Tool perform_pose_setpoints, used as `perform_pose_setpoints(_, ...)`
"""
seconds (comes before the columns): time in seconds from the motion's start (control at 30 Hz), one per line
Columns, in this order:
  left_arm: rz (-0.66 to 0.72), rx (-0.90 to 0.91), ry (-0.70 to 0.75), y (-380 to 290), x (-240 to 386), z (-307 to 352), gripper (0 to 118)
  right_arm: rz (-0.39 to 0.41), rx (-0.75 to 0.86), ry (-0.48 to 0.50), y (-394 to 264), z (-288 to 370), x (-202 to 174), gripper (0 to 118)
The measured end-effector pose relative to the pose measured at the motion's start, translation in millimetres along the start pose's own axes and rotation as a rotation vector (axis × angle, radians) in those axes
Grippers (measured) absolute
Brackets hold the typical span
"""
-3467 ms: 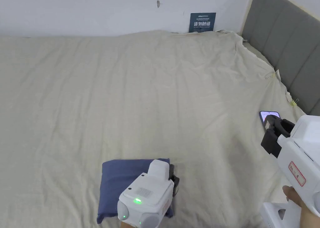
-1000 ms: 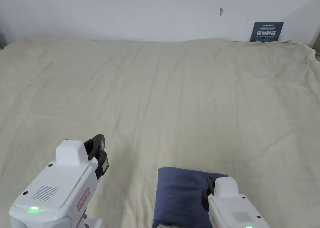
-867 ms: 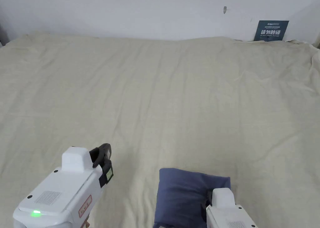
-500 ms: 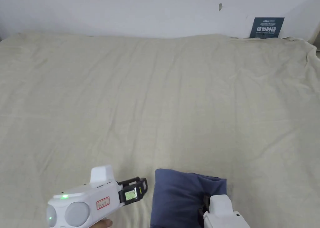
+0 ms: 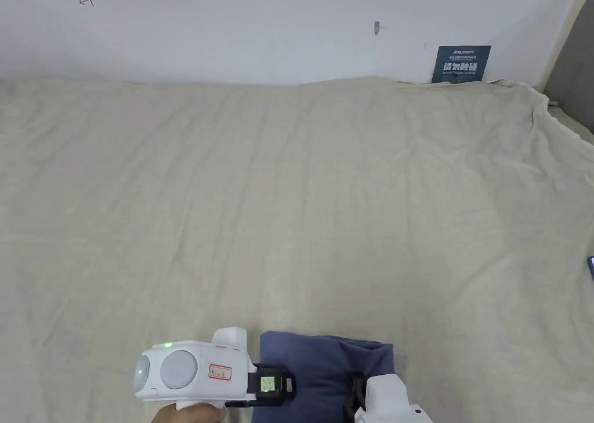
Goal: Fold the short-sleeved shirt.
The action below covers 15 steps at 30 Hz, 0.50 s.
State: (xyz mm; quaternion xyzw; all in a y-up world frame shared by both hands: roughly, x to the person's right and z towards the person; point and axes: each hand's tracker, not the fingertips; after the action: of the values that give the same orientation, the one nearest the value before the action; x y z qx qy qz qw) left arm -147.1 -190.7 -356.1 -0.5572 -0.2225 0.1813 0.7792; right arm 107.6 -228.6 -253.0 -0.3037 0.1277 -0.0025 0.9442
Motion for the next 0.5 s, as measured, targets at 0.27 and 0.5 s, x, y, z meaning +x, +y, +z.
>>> perform_pose_setpoints(0.27,-0.043,0.052,0.007,-4,4,8,23,-0.010,0.002,0.018,28,18,5,0)
perform_pose_setpoints(0.5,-0.133,0.107,0.025,7,13,54,22,-0.014,0.225,0.007,95,69,19,0)
